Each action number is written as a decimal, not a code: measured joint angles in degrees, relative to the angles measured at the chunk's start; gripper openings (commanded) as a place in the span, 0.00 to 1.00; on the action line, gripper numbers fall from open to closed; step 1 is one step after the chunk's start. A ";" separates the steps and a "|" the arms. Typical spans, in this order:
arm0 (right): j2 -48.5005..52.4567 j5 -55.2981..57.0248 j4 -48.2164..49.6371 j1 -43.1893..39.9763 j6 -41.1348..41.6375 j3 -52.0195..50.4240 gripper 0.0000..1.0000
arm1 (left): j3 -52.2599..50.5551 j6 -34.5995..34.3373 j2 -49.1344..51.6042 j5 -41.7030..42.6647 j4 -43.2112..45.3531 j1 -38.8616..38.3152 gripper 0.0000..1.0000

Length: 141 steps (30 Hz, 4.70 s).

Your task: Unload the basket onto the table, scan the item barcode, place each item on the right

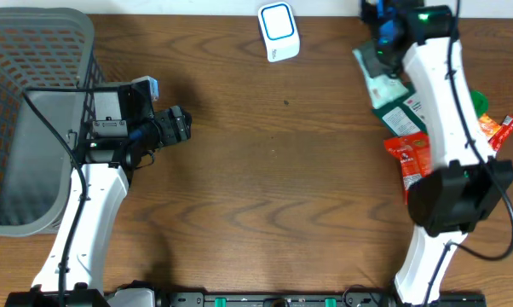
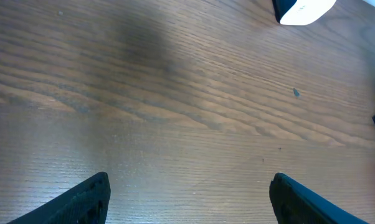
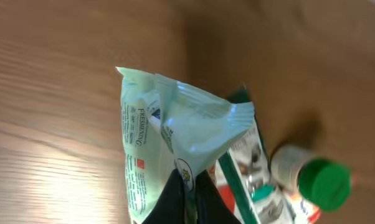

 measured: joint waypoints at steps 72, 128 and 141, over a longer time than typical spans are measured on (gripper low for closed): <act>0.90 0.09 -6.10 -9.25 4.31 -1.03 0.99 | 0.00 0.00 0.02 -0.02 0.02 -0.02 0.82; -120.02 -12.59 75.38 -6.93 11.17 -101.02 0.99 | 0.00 0.00 0.00 0.00 0.02 0.00 0.82; -120.26 -12.63 85.70 -6.95 17.18 -122.38 0.99 | 0.00 0.00 0.00 0.00 0.02 0.00 0.82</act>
